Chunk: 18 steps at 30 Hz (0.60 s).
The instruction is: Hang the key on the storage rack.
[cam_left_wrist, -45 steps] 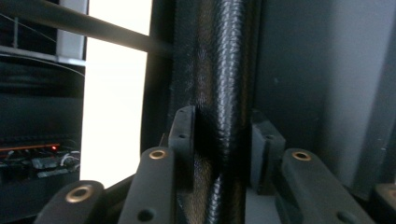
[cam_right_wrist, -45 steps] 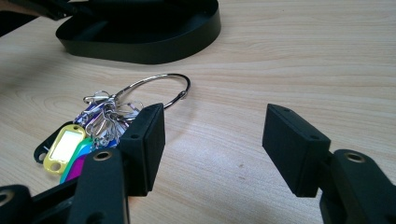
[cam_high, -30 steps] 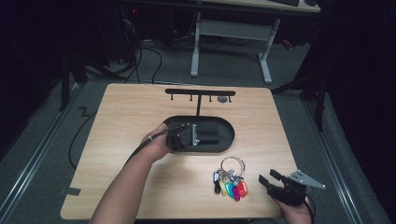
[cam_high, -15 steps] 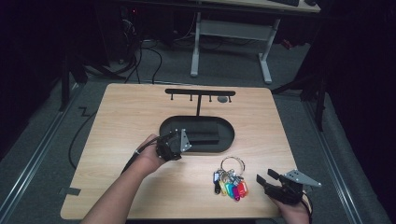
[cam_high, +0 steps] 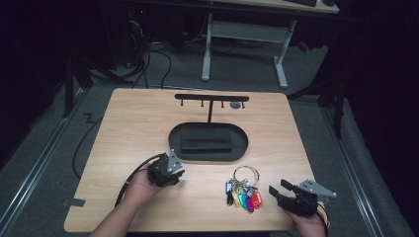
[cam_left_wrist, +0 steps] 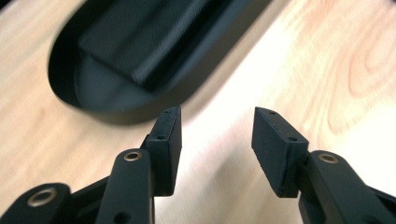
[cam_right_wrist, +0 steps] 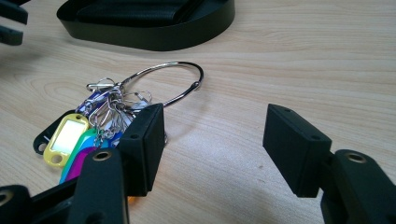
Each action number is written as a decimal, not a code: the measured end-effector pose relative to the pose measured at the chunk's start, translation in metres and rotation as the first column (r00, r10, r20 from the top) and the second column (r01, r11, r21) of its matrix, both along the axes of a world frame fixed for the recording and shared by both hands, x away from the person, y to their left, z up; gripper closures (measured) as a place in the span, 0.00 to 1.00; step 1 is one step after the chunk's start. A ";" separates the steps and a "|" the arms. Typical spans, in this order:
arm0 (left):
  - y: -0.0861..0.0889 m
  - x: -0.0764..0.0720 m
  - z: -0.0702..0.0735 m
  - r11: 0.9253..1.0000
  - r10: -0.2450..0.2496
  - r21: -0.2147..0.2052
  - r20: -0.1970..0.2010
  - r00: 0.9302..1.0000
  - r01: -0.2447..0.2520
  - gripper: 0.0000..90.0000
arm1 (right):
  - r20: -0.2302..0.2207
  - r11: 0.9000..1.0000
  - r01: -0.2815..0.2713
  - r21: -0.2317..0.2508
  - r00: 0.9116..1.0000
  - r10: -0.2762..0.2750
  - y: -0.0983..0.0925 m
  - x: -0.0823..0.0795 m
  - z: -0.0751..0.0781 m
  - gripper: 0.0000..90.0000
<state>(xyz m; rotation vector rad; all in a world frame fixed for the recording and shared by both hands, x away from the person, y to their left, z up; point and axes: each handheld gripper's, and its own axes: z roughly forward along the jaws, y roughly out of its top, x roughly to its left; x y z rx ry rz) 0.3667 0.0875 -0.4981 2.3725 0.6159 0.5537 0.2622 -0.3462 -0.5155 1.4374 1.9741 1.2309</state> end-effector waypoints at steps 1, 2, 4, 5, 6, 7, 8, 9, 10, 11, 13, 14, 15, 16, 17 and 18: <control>0.002 -0.003 -0.002 1.000 0.002 -0.005 -0.002 1.000 -0.002 0.59 | 0.000 1.000 -0.001 -0.001 1.000 0.001 0.000 0.000 0.000 0.44; 0.007 -0.007 -0.005 1.000 0.009 -0.018 -0.011 1.000 -0.010 0.59 | -0.002 1.000 0.000 -0.001 1.000 0.000 0.000 0.000 0.000 0.44; 0.015 -0.015 -0.010 0.998 0.029 -0.062 -0.031 0.999 -0.031 0.58 | -0.004 1.000 0.000 -0.004 1.000 0.000 0.000 -0.001 -0.001 0.44; 0.018 -0.018 -0.011 0.997 0.034 -0.070 -0.033 0.999 -0.036 0.58 | -0.003 1.000 -0.001 -0.006 1.000 0.001 0.000 -0.001 -0.001 0.44; 0.023 -0.022 -0.013 0.996 0.043 -0.072 -0.040 0.998 -0.046 0.57 | -0.003 1.000 -0.001 -0.007 1.000 0.001 0.000 -0.001 -0.001 0.44; 0.027 -0.025 -0.015 0.995 0.052 -0.079 -0.047 0.998 -0.056 0.57 | -0.006 1.000 -0.003 -0.006 1.000 0.003 0.000 -0.001 -0.001 0.44; 0.027 -0.025 -0.015 0.995 0.052 -0.079 -0.047 0.998 -0.056 0.57 | -0.009 1.000 -0.004 -0.008 1.000 0.004 0.001 0.000 -0.001 0.44; 0.036 -0.031 -0.016 0.992 0.065 -0.101 -0.074 0.995 -0.073 0.57 | -0.011 1.000 -0.005 -0.010 1.000 0.005 0.001 0.000 -0.001 0.44; 0.042 -0.034 -0.016 0.990 0.074 -0.116 -0.083 0.994 -0.083 0.57 | -0.010 1.000 -0.006 -0.011 1.000 0.006 0.001 0.000 0.000 0.44; 0.049 -0.038 -0.016 0.984 0.086 -0.145 -0.095 0.992 -0.099 0.57 | -0.007 1.000 -0.007 -0.013 1.000 0.007 0.001 0.000 0.000 0.45; 0.058 -0.042 -0.015 0.976 0.090 -0.186 -0.115 0.989 -0.110 0.56 | -0.007 1.000 -0.006 -0.011 1.000 0.006 0.002 -0.001 0.001 0.45; 0.064 -0.046 -0.015 0.972 0.097 -0.202 -0.126 0.987 -0.121 0.55 | -0.007 1.000 -0.006 -0.014 1.000 0.006 0.002 -0.001 0.001 0.46; 0.069 -0.049 -0.015 0.968 0.101 -0.214 -0.133 0.986 -0.128 0.53 | -0.010 1.000 -0.006 -0.017 1.000 0.006 0.003 -0.002 0.001 0.46; 0.073 -0.052 -0.016 0.964 0.105 -0.228 -0.139 0.985 -0.136 0.51 | -0.010 1.000 -0.011 -0.024 1.000 0.010 0.004 -0.002 0.001 0.46; 0.077 -0.055 -0.017 0.959 0.111 -0.245 -0.141 0.984 -0.143 0.50 | -0.012 0.999 -0.014 -0.029 1.000 0.013 0.005 -0.002 0.001 0.46; 0.080 -0.057 -0.020 0.954 0.116 -0.259 -0.143 0.983 -0.150 0.49 | -0.012 0.999 -0.017 -0.039 1.000 0.016 0.006 -0.002 0.001 0.46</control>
